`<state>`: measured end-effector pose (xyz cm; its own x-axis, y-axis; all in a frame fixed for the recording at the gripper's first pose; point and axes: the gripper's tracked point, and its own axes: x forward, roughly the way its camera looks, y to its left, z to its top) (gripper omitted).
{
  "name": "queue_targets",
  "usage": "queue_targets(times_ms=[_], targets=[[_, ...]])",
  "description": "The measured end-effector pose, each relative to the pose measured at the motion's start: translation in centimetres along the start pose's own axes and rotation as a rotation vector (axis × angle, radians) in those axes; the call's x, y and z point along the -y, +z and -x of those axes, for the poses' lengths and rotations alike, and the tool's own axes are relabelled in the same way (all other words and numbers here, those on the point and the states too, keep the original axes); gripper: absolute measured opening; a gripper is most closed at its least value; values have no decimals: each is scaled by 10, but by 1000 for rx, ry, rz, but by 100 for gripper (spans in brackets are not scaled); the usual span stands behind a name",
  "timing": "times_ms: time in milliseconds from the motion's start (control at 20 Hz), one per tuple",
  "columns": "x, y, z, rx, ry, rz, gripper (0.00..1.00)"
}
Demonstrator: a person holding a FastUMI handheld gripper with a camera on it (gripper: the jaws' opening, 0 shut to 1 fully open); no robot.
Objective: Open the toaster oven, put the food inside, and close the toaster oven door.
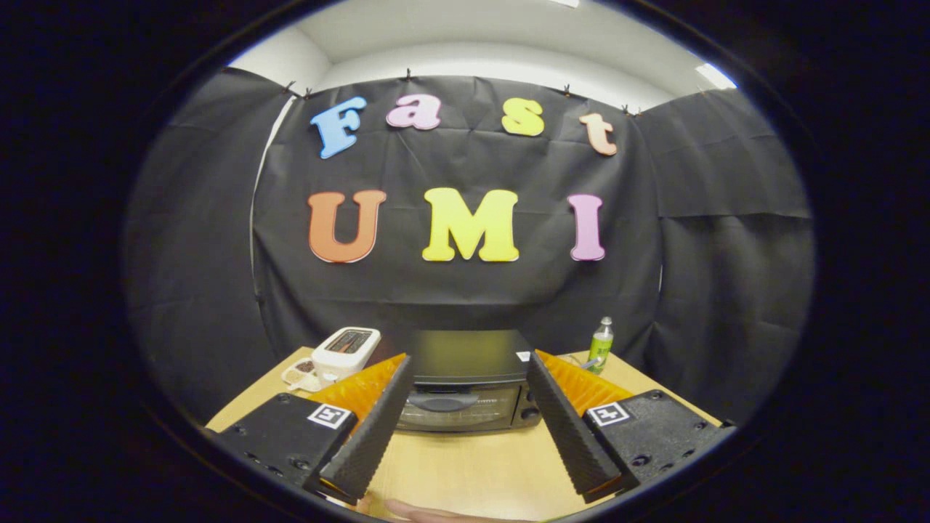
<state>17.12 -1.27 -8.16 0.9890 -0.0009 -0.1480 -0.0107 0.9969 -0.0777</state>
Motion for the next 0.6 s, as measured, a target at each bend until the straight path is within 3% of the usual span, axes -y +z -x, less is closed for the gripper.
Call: queue_targets(times_ms=[200, 500, 600], targets=[[0, -17, -62, -51, -3, 3, 100], [-35, -38, -124, -70, 95, 19, 100], [-33, -45, -139, -87, 60, 55, 100]])
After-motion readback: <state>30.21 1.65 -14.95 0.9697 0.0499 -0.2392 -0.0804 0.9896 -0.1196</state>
